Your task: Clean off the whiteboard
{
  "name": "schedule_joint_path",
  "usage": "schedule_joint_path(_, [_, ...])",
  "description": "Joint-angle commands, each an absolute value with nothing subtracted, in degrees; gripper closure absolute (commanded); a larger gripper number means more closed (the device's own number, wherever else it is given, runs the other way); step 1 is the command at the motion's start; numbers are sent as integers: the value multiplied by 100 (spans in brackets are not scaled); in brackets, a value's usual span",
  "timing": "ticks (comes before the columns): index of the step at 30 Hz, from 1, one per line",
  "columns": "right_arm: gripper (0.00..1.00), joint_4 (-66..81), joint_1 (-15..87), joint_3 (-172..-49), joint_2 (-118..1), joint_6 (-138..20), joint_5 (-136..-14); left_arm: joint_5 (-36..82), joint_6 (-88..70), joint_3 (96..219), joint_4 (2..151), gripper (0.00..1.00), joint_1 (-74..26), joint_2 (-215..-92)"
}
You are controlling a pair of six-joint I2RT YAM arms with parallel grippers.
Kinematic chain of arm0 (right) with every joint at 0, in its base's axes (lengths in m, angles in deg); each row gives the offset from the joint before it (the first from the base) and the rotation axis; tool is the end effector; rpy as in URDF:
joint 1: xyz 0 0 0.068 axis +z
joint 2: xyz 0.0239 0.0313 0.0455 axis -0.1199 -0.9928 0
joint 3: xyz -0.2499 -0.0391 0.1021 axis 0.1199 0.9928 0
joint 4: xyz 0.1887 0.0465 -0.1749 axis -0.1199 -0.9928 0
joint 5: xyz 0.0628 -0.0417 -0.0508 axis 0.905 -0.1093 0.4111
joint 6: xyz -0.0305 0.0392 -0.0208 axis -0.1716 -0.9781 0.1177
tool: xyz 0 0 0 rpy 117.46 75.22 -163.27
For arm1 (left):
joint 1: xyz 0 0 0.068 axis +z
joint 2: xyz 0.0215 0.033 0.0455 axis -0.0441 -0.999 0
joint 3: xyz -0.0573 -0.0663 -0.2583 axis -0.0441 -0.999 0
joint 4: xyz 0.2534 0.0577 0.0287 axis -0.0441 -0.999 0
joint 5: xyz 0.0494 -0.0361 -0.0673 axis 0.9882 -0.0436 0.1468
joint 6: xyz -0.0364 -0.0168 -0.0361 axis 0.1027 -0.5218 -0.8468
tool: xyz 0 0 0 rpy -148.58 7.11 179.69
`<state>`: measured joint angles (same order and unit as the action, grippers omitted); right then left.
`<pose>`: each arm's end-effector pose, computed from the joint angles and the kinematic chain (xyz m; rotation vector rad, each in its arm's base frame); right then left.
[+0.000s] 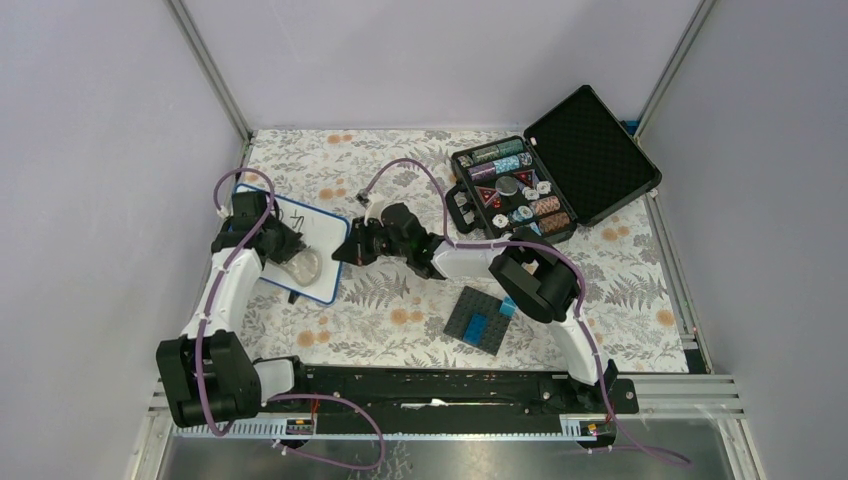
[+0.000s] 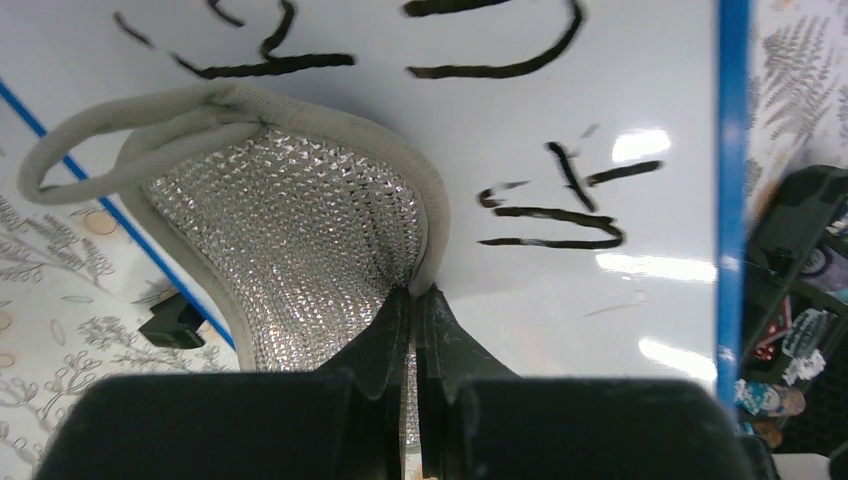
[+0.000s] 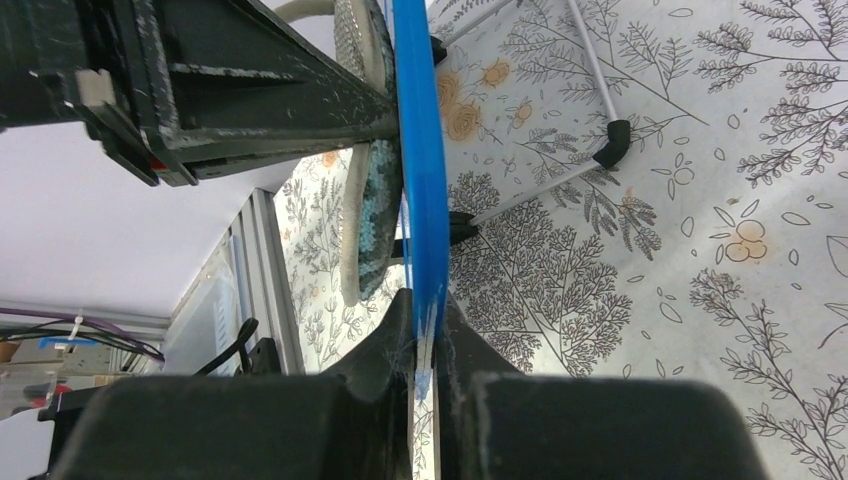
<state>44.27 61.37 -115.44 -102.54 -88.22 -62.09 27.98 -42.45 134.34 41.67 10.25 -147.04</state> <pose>0.2773 0.4100 0.1831 -0.6073 1.8514 1.4207 0.2405 0.0307 0.2456 -1.0980 2.2672 -0.3381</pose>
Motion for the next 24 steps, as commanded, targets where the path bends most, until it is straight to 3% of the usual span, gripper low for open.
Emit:
schedule_joint_path(1, [100, 4018, 6310, -11982, -10169, -8261, -5734, 1851, -4289, 14096, 5662, 100, 948, -14959])
schedule_joint_path(12, [100, 3888, 6320, -12155, -10269, -8283, -5415, 1717, -4025, 15136, 5667, 100, 980, -15762])
schedule_joint_path(24, [100, 3846, 6292, -12064, -10192, -8233, -5423, 2782, -4001, 13816, 4783, 100, 1272, -15669])
